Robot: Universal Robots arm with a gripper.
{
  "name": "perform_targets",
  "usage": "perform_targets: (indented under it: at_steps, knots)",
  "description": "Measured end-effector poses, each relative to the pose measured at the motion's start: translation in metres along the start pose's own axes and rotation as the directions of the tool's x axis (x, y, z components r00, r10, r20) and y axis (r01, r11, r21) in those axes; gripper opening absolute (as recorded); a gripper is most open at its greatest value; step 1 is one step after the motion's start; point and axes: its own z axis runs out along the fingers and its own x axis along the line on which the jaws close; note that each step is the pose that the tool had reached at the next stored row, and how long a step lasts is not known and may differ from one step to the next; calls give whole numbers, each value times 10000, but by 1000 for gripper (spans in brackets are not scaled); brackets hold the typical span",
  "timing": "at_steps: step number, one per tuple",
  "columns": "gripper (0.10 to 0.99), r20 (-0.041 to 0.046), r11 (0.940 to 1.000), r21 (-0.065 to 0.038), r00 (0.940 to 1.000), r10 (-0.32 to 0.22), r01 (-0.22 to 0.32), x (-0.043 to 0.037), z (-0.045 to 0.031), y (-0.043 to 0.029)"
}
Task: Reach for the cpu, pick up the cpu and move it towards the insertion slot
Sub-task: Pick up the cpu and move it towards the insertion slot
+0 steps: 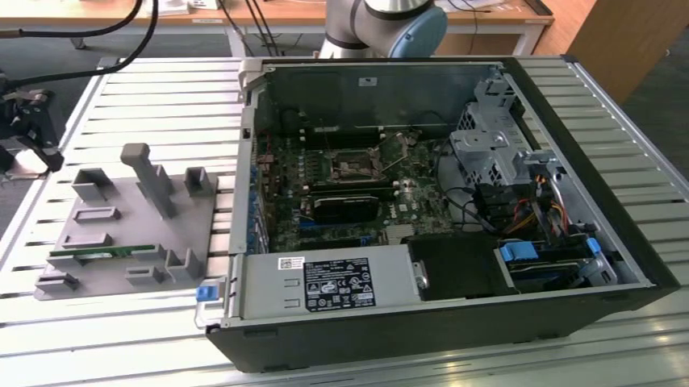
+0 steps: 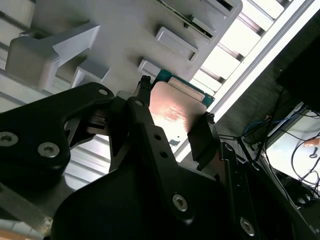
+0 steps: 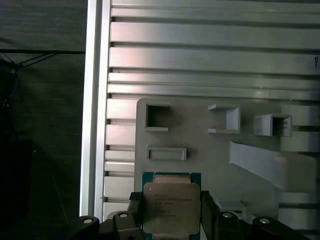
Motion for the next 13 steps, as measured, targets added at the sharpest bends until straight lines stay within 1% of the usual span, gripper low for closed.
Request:
perform_targets:
  at_steps: [8,13]
  knots:
    - [545,-1,10000,16,10000,0,0,0,-91,2]
    - [545,-1,10000,27,10000,0,0,1,-168,5]
